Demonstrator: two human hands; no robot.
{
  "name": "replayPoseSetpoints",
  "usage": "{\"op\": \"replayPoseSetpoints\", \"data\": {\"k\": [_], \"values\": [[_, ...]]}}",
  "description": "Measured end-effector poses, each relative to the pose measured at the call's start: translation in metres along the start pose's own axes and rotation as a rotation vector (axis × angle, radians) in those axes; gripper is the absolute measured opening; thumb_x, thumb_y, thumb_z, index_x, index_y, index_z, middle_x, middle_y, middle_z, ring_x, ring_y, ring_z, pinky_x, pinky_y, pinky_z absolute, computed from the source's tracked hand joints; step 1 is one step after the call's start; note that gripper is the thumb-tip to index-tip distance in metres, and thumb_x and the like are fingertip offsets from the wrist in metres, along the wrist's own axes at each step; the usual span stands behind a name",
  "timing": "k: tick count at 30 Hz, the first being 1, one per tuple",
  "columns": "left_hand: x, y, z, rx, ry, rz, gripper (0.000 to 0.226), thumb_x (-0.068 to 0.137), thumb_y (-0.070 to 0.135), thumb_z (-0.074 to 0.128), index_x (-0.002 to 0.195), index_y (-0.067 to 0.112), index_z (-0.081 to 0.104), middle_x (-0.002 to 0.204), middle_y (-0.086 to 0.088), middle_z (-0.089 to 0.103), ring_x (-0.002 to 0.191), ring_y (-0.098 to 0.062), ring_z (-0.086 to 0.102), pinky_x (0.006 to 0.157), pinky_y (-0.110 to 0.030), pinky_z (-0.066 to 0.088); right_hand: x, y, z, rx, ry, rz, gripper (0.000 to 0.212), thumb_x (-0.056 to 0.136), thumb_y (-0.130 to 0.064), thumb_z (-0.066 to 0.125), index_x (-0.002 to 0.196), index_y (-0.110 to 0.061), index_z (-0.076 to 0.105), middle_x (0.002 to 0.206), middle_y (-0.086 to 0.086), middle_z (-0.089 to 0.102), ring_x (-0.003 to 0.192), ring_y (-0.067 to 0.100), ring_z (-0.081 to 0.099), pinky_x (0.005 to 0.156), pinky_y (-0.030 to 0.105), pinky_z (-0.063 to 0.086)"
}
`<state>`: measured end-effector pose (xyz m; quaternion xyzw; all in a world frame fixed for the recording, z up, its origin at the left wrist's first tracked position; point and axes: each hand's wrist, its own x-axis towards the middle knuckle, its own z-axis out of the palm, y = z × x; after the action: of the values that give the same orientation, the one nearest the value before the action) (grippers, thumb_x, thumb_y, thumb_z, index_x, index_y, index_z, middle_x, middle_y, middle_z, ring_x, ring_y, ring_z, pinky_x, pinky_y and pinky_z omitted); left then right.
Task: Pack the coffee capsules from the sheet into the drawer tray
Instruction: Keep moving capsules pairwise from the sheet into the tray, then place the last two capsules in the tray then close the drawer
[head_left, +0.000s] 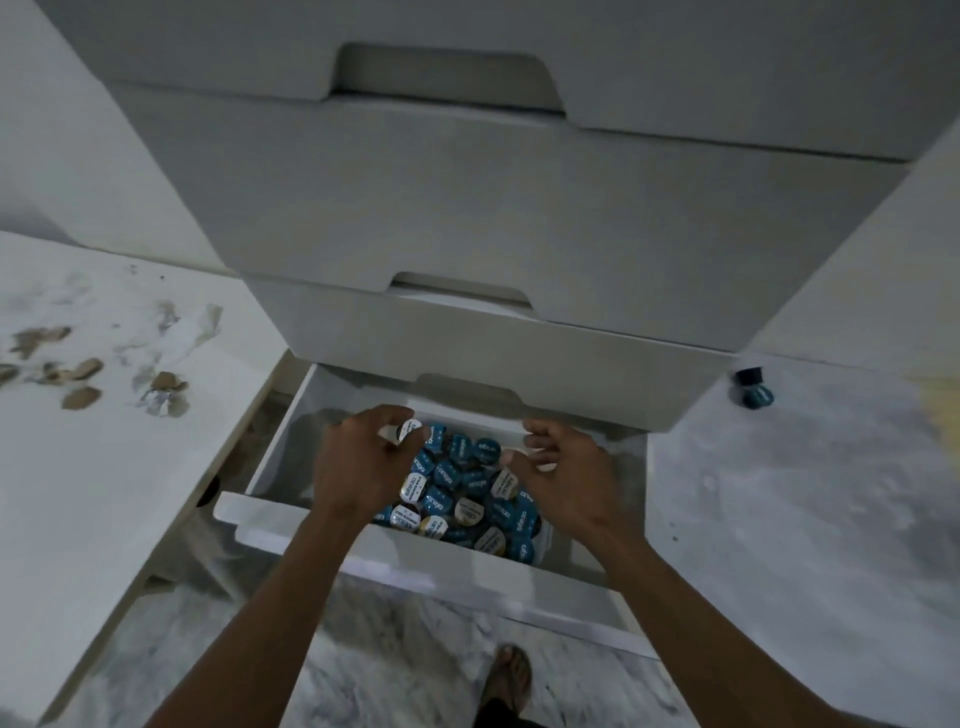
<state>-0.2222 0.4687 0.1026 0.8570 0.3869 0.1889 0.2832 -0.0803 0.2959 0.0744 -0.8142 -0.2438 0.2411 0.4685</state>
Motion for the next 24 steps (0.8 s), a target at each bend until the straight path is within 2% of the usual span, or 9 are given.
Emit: {"op": "replayPoseSetpoints", "data": {"k": [3,8,11,13,15,20,24], "values": [[-0.018,0.015,-0.004,-0.025,0.028,-0.024,0.030,0.080,0.047,0.073,0.100,0.025,0.074,0.078,-0.002,0.077,0.074,-0.017,0.073,0.076,-0.040,0.060,-0.023,-0.006,-0.015,0.027,0.038,-0.041,0.042,0.082,-0.031,0.077,0.119,-0.018,0.064,0.102,-0.003,0.068,0.085,0.007,0.065,0.072,0.011,0.051],[-0.068,0.064,0.006,-0.091,0.021,0.048,0.018,0.081,0.032,0.076,0.094,0.019,0.076,0.088,-0.002,0.076,0.075,-0.018,0.071,0.075,-0.036,0.059,-0.073,-0.008,-0.052,-0.002,0.078,-0.075,0.040,0.081,-0.032,0.077,0.117,-0.020,0.065,0.100,-0.007,0.067,0.082,0.001,0.064,0.066,0.002,0.047],[-0.097,0.090,0.016,-0.152,-0.004,0.070,0.023,0.082,0.031,0.076,0.099,0.015,0.075,0.093,-0.005,0.075,0.079,-0.019,0.071,0.078,-0.036,0.059,-0.102,-0.004,-0.078,0.009,0.121,-0.103,0.039,0.081,-0.032,0.077,0.116,-0.020,0.065,0.100,-0.008,0.068,0.082,-0.001,0.064,0.066,0.002,0.046],[-0.114,0.106,0.022,-0.166,-0.024,0.095,0.029,0.083,0.033,0.075,0.105,0.014,0.074,0.100,-0.004,0.075,0.084,-0.014,0.071,0.084,-0.031,0.056,-0.118,0.000,-0.099,0.022,0.135,-0.098,0.039,0.082,-0.031,0.077,0.116,-0.019,0.065,0.098,-0.009,0.068,0.082,-0.002,0.064,0.066,0.003,0.046],[-0.125,0.126,0.029,-0.180,-0.052,0.127,0.031,0.082,0.036,0.075,0.107,0.017,0.073,0.102,0.001,0.075,0.079,-0.007,0.069,0.082,-0.025,0.053,-0.131,0.003,-0.123,0.025,0.165,-0.101,0.038,0.082,-0.031,0.077,0.116,-0.019,0.065,0.098,-0.009,0.068,0.081,-0.006,0.063,0.066,0.003,0.046],[-0.125,0.189,0.067,-0.229,-0.161,0.178,0.043,0.077,0.046,0.078,0.110,0.020,0.072,0.098,0.006,0.075,0.070,0.004,0.064,0.073,-0.026,0.057,-0.138,0.027,-0.203,0.045,0.277,-0.069,0.038,0.083,-0.034,0.076,0.117,-0.022,0.065,0.101,-0.008,0.069,0.082,-0.006,0.064,0.063,0.003,0.046],[-0.112,0.255,0.124,-0.262,-0.229,0.204,0.037,0.077,0.042,0.079,0.109,0.026,0.072,0.103,0.013,0.072,0.065,0.010,0.060,0.074,-0.023,0.054,-0.120,0.064,-0.273,-0.008,0.366,-0.032,0.033,0.084,-0.032,0.075,0.115,-0.024,0.066,0.096,-0.010,0.069,0.081,-0.013,0.062,0.064,0.000,0.044]]}}
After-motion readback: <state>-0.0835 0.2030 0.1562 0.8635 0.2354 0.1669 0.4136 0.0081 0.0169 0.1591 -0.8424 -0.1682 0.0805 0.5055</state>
